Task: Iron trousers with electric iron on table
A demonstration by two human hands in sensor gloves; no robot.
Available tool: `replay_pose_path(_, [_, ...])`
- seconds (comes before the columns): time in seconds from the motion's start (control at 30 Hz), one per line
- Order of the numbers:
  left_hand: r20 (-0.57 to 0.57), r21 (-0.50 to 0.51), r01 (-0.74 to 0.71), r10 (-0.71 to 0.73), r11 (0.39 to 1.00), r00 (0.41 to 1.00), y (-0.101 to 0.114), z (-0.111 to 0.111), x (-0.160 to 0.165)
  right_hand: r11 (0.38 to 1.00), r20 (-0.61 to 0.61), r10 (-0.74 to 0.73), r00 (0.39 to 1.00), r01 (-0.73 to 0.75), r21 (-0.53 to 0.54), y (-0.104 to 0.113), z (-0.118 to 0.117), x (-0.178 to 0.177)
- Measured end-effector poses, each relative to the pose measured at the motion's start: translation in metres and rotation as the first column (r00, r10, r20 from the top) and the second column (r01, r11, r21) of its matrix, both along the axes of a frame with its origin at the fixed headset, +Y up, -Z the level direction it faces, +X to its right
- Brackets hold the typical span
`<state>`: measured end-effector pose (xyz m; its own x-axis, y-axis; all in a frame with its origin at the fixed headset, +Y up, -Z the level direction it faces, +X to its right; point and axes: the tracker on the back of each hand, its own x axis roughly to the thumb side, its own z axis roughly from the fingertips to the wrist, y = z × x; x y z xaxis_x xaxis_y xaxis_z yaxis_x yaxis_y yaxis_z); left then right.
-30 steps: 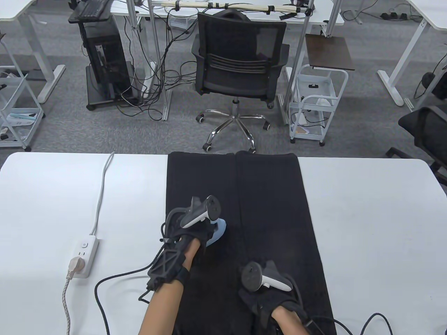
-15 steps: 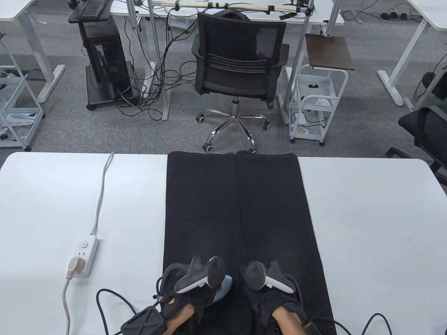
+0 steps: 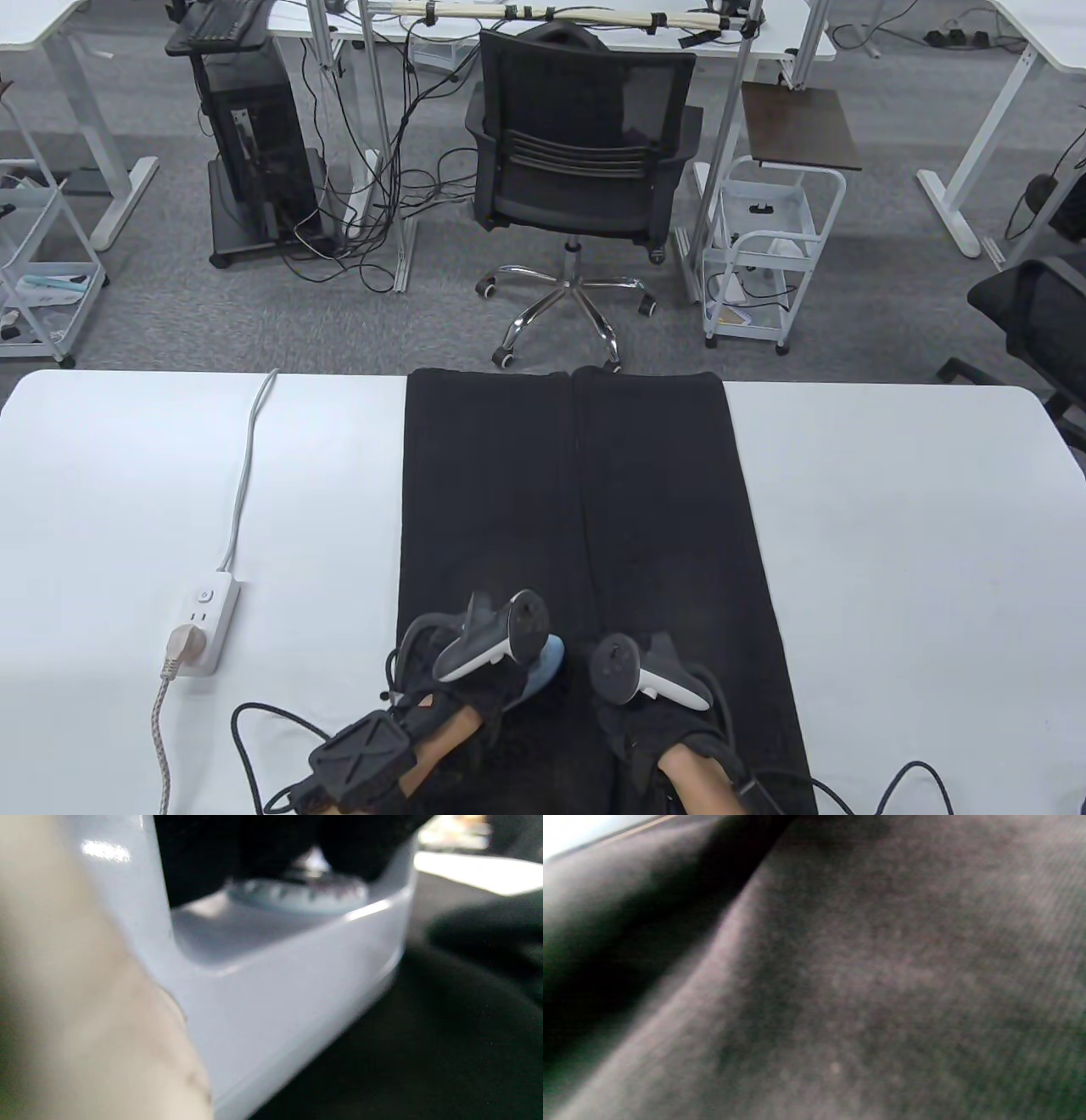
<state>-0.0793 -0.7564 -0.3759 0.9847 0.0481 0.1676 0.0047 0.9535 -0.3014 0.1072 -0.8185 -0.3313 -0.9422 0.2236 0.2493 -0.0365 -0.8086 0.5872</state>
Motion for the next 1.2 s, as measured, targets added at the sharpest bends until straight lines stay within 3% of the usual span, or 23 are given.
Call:
replay_pose_path(0.17, [-0.107, -0.004, -0.009, 0.008, 1.000, 0.994, 0.001, -0.062, -0.008, 1.000, -0.004, 0.003, 1.000, -0.003, -0.001, 0.000, 0.000, -0.001])
replay_pose_path(0.3, [-0.188, -0.006, -0.016, 0.015, 1.000, 0.982, 0.002, -0.100, -0.021, 1.000, -0.006, 0.003, 1.000, -0.003, -0.004, 0.000, 0.000, -0.002])
replay_pose_path(0.4, [-0.202, -0.019, -0.023, 0.019, 1.000, 0.979, 0.002, -0.114, -0.027, 1.000, -0.006, -0.001, 1.000, 0.001, -0.010, -0.001, 0.000, -0.002])
replay_pose_path(0.5, [-0.172, -0.014, -0.014, 0.012, 1.000, 0.985, 0.002, -0.110, -0.025, 1.000, -0.009, -0.002, 1.000, 0.002, -0.016, -0.001, 0.000, -0.002])
replay_pose_path(0.7, [-0.086, -0.041, -0.035, 0.031, 0.999, 0.996, 0.001, -0.068, -0.017, 0.999, -0.001, -0.024, 1.000, 0.024, -0.025, -0.002, -0.001, 0.001])
replay_pose_path(1.03, [0.135, -0.083, -0.047, 0.058, 0.995, 0.989, -0.003, 0.055, -0.001, 0.998, 0.023, -0.056, 0.998, 0.057, -0.025, -0.004, -0.001, 0.005])
replay_pose_path(1.13, [0.101, -0.066, -0.049, 0.055, 0.997, 0.993, -0.003, 0.084, -0.002, 0.998, 0.017, -0.051, 0.999, 0.051, -0.022, -0.004, -0.002, 0.005])
replay_pose_path(1.2, [0.114, -0.055, -0.049, 0.055, 0.997, 0.992, -0.003, 0.091, -0.005, 0.999, 0.012, -0.045, 0.999, 0.046, -0.021, -0.004, -0.002, 0.005])
